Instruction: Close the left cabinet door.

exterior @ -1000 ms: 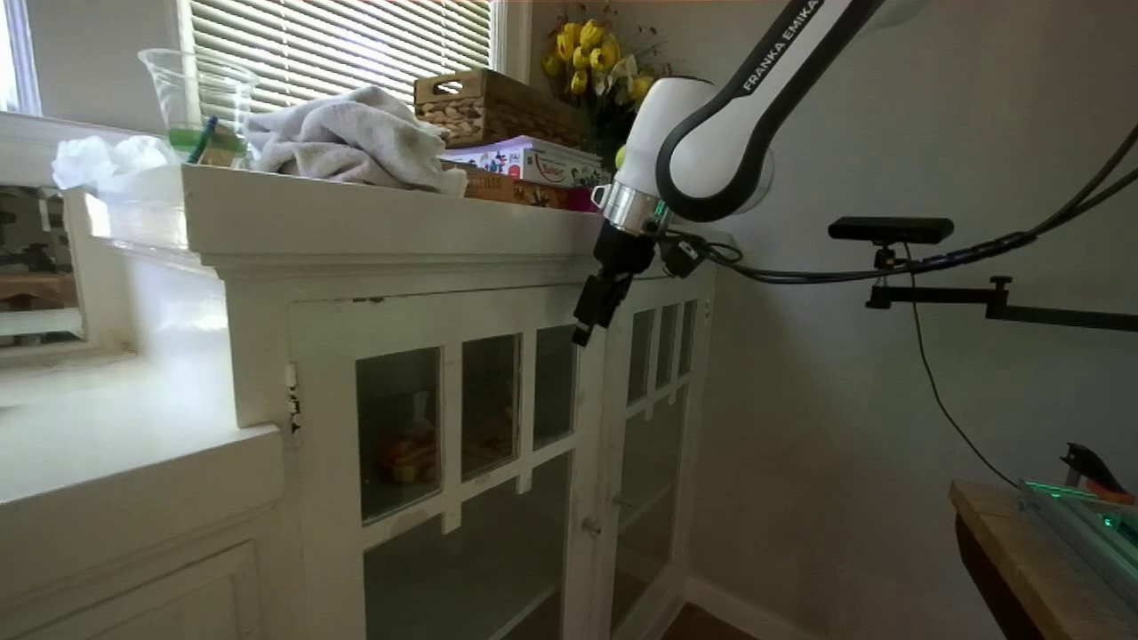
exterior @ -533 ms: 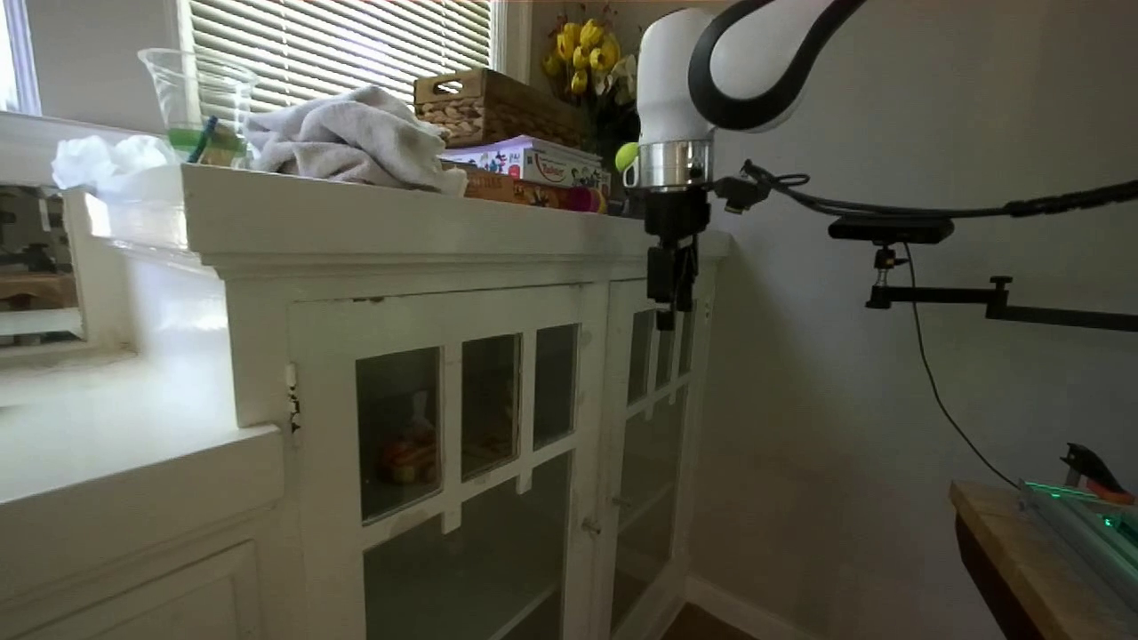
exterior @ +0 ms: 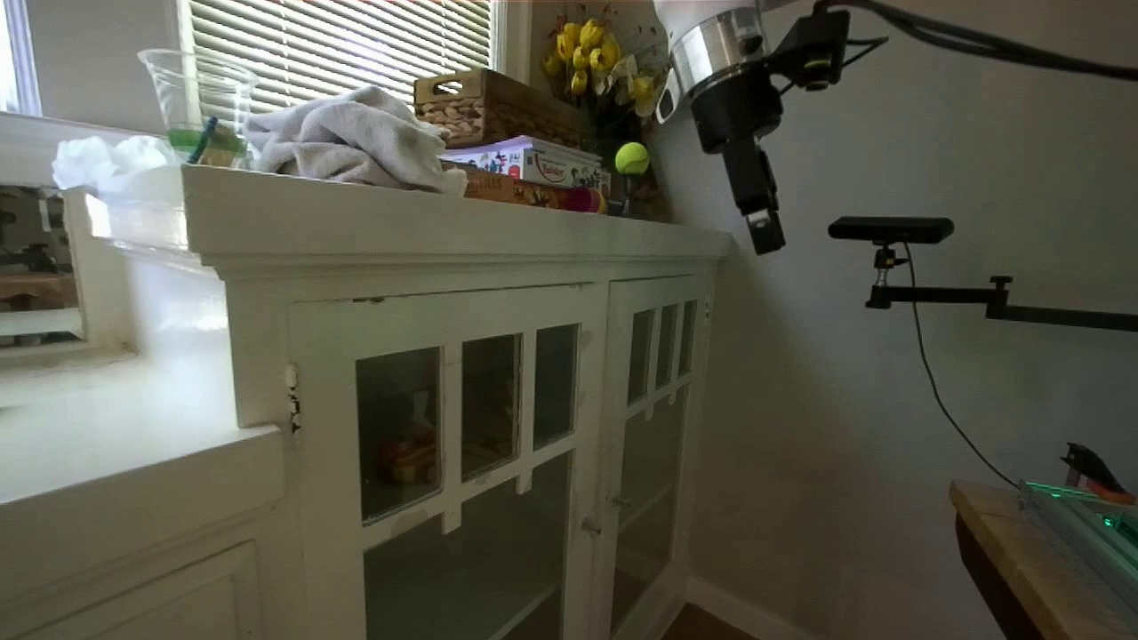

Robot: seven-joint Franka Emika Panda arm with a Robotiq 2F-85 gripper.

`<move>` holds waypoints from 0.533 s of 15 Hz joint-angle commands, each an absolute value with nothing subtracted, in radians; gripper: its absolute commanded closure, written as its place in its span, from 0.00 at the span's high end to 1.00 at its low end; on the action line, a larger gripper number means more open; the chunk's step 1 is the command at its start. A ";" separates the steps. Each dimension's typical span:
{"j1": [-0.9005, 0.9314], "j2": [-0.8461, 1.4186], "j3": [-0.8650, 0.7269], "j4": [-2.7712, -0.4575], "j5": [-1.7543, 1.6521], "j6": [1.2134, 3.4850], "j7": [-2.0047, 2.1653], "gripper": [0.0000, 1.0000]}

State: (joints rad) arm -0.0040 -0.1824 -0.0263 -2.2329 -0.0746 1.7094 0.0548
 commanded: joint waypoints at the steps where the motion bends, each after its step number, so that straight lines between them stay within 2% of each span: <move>1: -0.009 -0.195 -0.018 -2.230 -0.070 1.696 0.054 1.00; 8: -0.009 -0.199 -0.018 -2.230 -0.069 1.690 0.054 1.00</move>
State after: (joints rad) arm -0.0025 -0.1993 -0.0244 -2.2315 -0.0701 1.6915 0.0548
